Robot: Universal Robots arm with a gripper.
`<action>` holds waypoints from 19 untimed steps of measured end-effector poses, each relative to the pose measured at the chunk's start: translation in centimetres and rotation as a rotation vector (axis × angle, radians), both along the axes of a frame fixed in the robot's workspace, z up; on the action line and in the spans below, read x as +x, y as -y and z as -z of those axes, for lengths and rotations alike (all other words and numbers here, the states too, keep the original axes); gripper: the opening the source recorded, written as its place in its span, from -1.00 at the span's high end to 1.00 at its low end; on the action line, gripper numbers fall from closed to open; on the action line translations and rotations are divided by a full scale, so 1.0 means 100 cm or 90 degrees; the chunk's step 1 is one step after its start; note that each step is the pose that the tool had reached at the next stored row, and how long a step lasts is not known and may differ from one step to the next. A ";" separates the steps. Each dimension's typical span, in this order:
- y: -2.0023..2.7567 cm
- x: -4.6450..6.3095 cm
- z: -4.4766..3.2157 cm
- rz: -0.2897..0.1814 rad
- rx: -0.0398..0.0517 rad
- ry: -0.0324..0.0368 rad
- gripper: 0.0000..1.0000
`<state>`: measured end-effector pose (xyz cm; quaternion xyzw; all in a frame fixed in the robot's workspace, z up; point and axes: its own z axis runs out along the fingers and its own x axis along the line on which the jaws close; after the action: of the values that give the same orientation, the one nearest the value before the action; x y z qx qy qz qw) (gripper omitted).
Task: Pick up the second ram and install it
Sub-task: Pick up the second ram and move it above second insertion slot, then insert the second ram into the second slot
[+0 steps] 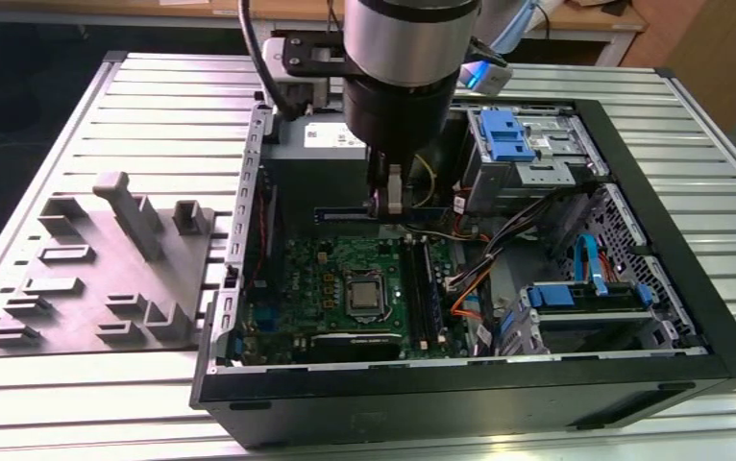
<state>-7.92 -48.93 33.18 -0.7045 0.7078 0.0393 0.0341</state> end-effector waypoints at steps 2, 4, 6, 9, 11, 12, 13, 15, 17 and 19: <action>0.0004 0.000 0.0026 -0.002 0.0004 0.0000 0.77; 0.0006 0.000 0.0038 -0.004 0.0003 0.0000 0.77; 0.0006 0.000 0.0038 -0.005 0.0003 -0.0001 0.77; 0.0006 0.000 0.0057 -0.006 0.0005 0.0000 0.77; 0.0006 0.000 0.0082 -0.008 0.0004 0.0000 0.77; 0.0006 0.000 0.0099 -0.008 0.0004 0.0000 0.77; 0.0006 0.000 0.0112 -0.008 0.0004 0.0000 0.77; 0.0006 0.000 0.0116 -0.008 0.0003 -0.0001 0.77; 0.0006 0.000 0.0119 -0.008 0.0003 0.0000 0.77; 0.0006 0.000 0.0120 -0.008 0.0004 0.0000 0.77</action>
<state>-7.93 -48.99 31.97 -0.7090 0.7032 0.0397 0.0340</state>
